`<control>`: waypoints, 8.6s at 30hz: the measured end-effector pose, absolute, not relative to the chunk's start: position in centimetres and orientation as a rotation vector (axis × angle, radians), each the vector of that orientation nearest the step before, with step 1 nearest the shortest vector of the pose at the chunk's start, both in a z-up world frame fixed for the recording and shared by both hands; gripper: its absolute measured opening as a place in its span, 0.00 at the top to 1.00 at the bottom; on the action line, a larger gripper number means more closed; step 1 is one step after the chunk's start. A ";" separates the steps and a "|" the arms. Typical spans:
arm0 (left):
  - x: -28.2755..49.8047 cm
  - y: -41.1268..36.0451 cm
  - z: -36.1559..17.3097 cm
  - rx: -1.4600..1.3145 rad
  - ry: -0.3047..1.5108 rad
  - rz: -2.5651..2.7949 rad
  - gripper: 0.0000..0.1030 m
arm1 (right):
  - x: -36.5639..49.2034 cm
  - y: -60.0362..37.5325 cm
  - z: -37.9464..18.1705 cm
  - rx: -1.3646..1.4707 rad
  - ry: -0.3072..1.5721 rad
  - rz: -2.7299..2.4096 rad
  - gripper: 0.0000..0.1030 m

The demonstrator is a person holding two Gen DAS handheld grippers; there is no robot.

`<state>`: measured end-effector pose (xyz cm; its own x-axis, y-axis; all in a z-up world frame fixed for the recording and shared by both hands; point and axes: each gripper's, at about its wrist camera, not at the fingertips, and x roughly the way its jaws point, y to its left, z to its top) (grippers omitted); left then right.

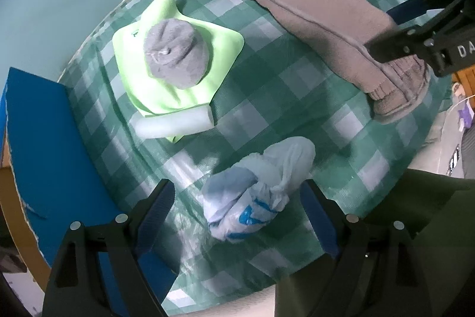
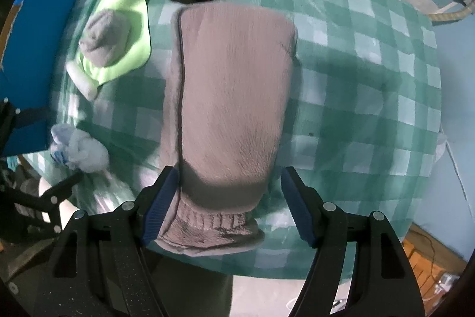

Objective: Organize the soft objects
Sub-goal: 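Grip ribbed cuff of pink fleece item with right tool while left grips white plastic bag, then lift pink fleece item and white bag bundle toward the box, then open right tool over box dropping pink fleece while left drops white bag, then move both tools back over the black sock and grey sock, then grip black sock with right tool while left tool grips grey sock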

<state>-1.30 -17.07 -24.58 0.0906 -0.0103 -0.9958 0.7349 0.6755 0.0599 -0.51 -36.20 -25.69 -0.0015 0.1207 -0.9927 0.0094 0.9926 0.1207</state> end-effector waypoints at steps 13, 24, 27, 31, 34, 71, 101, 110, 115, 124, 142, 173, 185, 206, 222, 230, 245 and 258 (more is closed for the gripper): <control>-0.6 -19.1 -27.1 0.674 1.417 -0.566 0.17 | 0.3 -36.0 -29.2 0.181 1.621 0.117 0.28; 1.7 -16.9 -28.6 0.487 1.532 -0.504 0.55 | -0.4 -32.6 -28.9 0.146 1.580 0.121 0.58; 1.7 -16.6 -28.4 0.476 1.524 -0.491 0.58 | -0.5 -32.4 -28.4 0.156 1.561 0.122 0.70; 1.5 -16.0 -28.0 0.447 1.519 -0.488 0.59 | -0.9 -32.2 -27.6 0.141 1.539 0.123 0.74; 1.9 -15.3 -26.9 0.424 1.511 -0.480 0.59 | -1.3 -32.0 -26.8 0.137 1.525 0.126 0.74; 0.6 -10.5 -14.3 0.233 1.345 -0.328 0.59 | -0.3 -29.3 -16.0 0.050 1.370 0.266 0.74; 3.3 1.2 -10.3 0.074 1.268 -0.056 0.59 | 5.9 -15.4 -10.5 -0.240 1.221 0.548 0.74; 3.8 5.2 -10.5 0.034 1.268 0.022 0.59 | 7.3 -10.6 -10.8 -0.288 1.213 0.628 0.74; 4.1 7.1 -10.8 0.015 1.270 0.059 0.59 | 8.0 -8.5 -11.2 -0.301 1.214 0.664 0.74; 5.4 10.4 -13.0 -0.013 1.311 0.131 0.59 | 9.7 -4.3 -13.3 -0.317 1.259 0.707 0.74; 7.2 12.3 -17.0 -0.033 1.399 0.164 0.50 | 11.8 0.2 -16.9 -0.331 1.320 0.698 0.69; 5.4 8.3 -12.6 0.002 1.310 0.152 0.23 | 10.7 -6.6 -13.0 -0.256 1.218 0.637 0.31; 5.0 3.7 -10.8 0.052 1.281 0.070 0.23 | 9.8 -12.0 -11.6 -0.212 1.197 0.564 0.31; 5.8 -4.8 -10.9 0.145 1.275 -0.067 0.23 | 9.2 -24.0 -13.3 -0.109 1.249 0.384 0.31; 6.6 -10.7 -13.7 0.240 1.315 -0.155 0.21 | 8.9 -31.4 -15.7 -0.041 1.307 0.275 0.31; 7.2 -13.6 -15.3 0.240 1.341 -0.223 0.20 | 9.5 -33.5 -17.8 0.012 1.343 0.252 0.31; 9.3 -16.8 -18.6 0.250 1.356 -0.278 0.16 | 13.0 -32.7 -21.8 -0.008 1.367 0.289 0.31; 10.4 -18.1 -22.2 0.225 1.419 -0.246 0.16 | 15.1 -31.6 -24.9 -0.043 1.395 0.282 0.31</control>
<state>10.41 -18.06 -22.24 0.1344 -0.0346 -0.9903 0.3013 0.9535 0.0076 15.07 -31.59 -24.93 0.1467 0.1709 -0.9743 -0.2211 0.9657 0.1361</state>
